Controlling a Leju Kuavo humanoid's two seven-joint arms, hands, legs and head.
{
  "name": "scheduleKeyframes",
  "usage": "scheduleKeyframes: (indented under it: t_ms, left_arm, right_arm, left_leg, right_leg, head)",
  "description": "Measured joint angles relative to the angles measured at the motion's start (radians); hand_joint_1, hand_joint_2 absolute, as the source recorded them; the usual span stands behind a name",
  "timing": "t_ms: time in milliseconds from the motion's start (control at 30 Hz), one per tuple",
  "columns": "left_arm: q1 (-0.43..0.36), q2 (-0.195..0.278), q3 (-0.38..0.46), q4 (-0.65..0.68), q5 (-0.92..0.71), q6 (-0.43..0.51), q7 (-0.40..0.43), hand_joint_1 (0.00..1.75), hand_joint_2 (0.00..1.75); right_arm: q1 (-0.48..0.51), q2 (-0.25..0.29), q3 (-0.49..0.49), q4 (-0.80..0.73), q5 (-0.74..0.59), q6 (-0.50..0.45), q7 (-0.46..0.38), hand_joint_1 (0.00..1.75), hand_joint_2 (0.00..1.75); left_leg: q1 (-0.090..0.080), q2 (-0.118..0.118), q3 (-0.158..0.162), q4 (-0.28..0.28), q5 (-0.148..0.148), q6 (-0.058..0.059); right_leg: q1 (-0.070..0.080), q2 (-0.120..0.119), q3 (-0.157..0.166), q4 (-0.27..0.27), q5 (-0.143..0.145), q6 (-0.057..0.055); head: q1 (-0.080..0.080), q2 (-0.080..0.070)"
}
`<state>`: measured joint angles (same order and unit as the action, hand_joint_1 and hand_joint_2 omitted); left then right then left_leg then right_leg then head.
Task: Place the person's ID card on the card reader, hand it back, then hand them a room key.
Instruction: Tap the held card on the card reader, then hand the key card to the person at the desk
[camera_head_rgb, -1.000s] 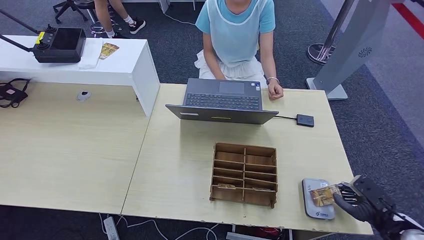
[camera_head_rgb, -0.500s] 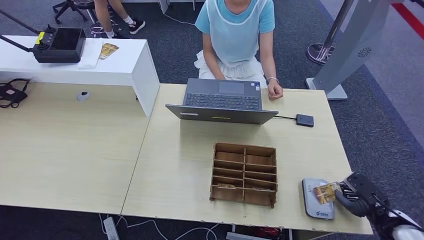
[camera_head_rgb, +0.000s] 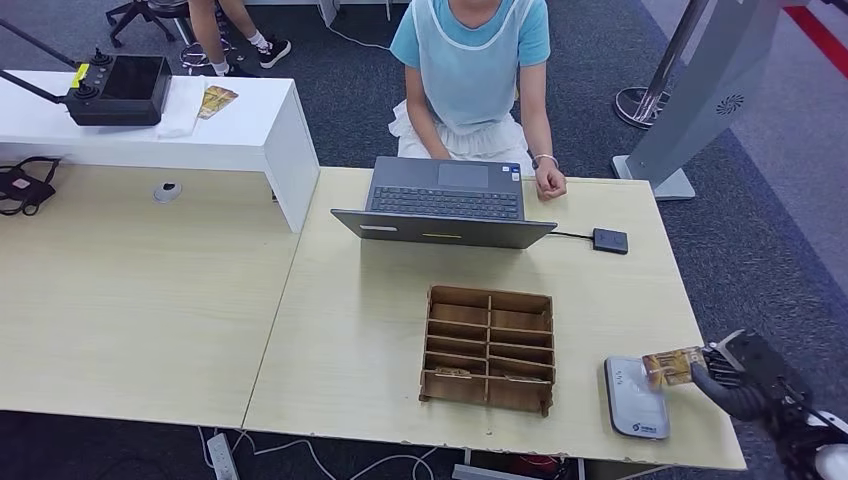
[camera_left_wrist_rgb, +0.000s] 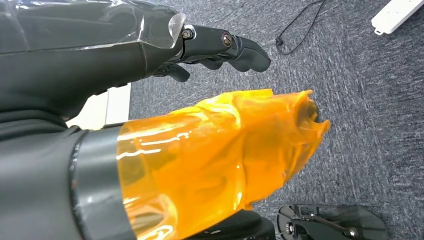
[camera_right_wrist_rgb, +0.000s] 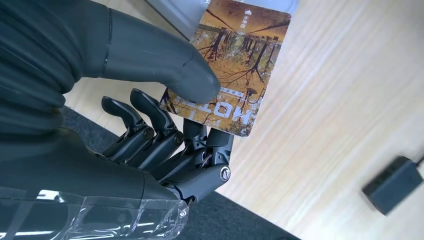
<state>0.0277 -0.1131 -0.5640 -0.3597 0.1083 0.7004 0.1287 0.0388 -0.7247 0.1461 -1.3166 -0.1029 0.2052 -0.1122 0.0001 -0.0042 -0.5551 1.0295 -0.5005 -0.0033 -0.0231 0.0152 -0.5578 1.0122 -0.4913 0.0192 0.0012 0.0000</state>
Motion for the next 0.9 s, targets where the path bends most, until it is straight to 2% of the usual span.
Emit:
scheduleKeyframes:
  t_ms: [267, 433, 533, 633, 900]
  left_arm:
    - [0.0, 0.0, 0.0, 0.0, 0.0, 0.0, 0.004, 0.0, 0.0]
    - [0.001, 0.0, 0.0, 0.0, 0.0, 0.0, 0.017, 0.0, 0.0]
    - [0.0, 0.0, 0.0, 0.0, 0.0, 0.0, 0.019, 0.0, 0.0]
    - [0.0, 0.0, 0.0, 0.0, 0.0, 0.0, 0.021, 0.0, 0.0]
    - [-0.002, -0.003, 0.0, 0.0, 0.0, 0.0, 0.023, 0.0, 0.0]
  right_arm:
    - [0.048, -0.03, -0.078, -0.099, -0.025, -0.002, -0.012, 1.75, 1.75]
    - [0.036, -0.053, -0.105, -0.153, 0.003, -0.018, 0.018, 1.75, 1.75]
    - [-0.023, -0.067, -0.108, -0.171, 0.046, -0.021, 0.055, 1.75, 1.75]
    - [-0.126, -0.073, -0.093, -0.173, 0.113, -0.028, 0.095, 1.75, 1.75]
    - [-0.375, -0.074, 0.019, -0.159, 0.256, -0.059, 0.142, 1.75, 1.75]
  left_leg:
    - [0.0, 0.0, 0.0, 0.0, 0.0, 0.0]
    - [0.0, 0.001, 0.0, 0.0, 0.0, 0.0]
    - [0.0, 0.003, 0.0, 0.0, 0.0, 0.0]
    - [0.0, 0.005, 0.0, 0.0, 0.0, 0.0]
    - [0.0, 0.005, 0.0, 0.0, 0.001, 0.0]
  right_leg:
    - [0.0, 0.0, 0.0, 0.0, 0.0, 0.0]
    - [0.0, 0.001, 0.0, 0.0, 0.0, 0.0]
    - [0.0, 0.002, 0.0, 0.0, 0.001, 0.0]
    - [0.0, 0.005, 0.0, 0.001, 0.002, 0.0]
    - [0.0, 0.005, -0.001, 0.001, 0.003, -0.001]
  head:
    - [0.0, 0.0]
    - [0.0, 0.0]
    - [0.0, 0.0]
    - [0.0, 0.0]
    - [0.0, 0.0]
